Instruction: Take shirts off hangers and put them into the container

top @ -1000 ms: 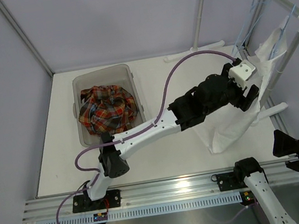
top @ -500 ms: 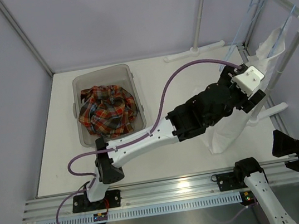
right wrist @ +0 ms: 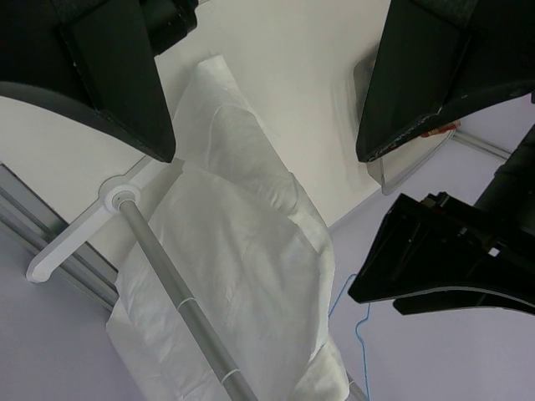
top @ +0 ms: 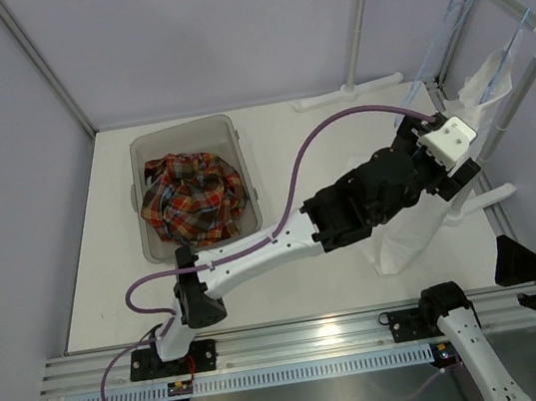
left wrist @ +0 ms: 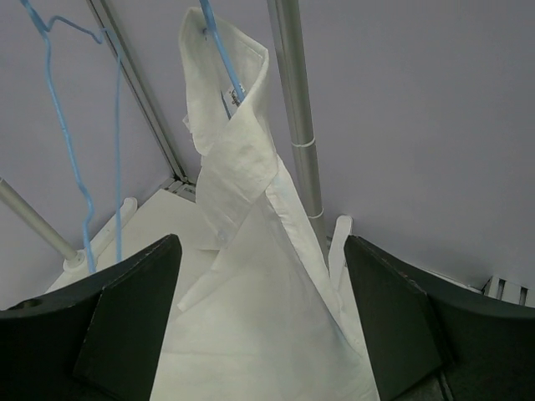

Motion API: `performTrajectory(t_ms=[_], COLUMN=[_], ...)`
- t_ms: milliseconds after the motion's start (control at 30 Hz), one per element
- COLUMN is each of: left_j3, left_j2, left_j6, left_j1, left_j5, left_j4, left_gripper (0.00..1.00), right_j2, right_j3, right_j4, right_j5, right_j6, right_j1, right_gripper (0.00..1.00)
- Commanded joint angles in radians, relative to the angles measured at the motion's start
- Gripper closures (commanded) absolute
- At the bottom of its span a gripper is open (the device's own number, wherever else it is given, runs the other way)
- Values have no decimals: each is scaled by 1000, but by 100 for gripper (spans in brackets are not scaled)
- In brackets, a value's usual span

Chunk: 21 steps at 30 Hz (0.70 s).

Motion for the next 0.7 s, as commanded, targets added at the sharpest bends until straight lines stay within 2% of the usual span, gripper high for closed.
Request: performTrajectory(t_ms=[0, 300, 367, 500, 633, 667], left_j3=[79, 72, 67, 66, 58, 52], left_j2=[53, 86, 90, 95, 93, 92], left_j6=[-24, -75, -83, -95, -121, -125], left_j1=[17, 42, 48, 66, 89, 100], left_j5=[24, 67, 74, 77, 108, 125], left_j4=[22, 20, 23, 23, 48, 59], left_gripper=[15, 15, 18, 30, 57, 60], right_j2=[-2, -5, -7, -11, -13, -13], right_j3=[5, -6, -12, -18, -26, -26], right_j4=[15, 21, 21, 23, 26, 26], right_j5=[0, -1, -1, 3, 0, 0], right_j6=[-15, -16, -15, -20, -23, -24], right_j1=[8, 8, 9, 8, 8, 8], right_gripper=[0, 1, 1, 1, 1, 1])
